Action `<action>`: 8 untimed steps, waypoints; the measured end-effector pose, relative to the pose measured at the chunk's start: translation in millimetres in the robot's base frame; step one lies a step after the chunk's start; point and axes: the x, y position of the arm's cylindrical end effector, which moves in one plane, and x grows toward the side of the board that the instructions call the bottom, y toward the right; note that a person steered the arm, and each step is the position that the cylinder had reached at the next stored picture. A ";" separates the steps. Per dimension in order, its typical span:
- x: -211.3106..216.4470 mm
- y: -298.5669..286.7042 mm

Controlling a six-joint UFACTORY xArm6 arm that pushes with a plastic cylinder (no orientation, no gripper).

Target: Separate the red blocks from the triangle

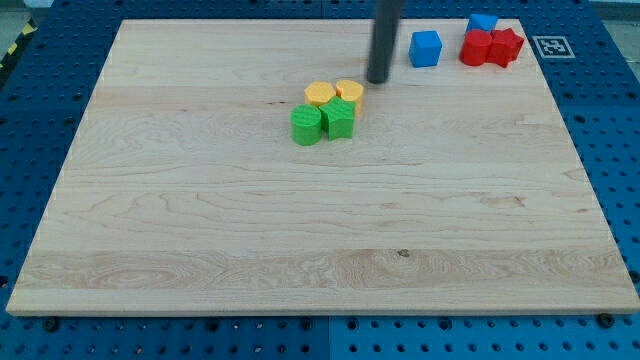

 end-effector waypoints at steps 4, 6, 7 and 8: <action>-106.5 58.3; -100.2 212.2; -96.8 277.1; -60.7 301.9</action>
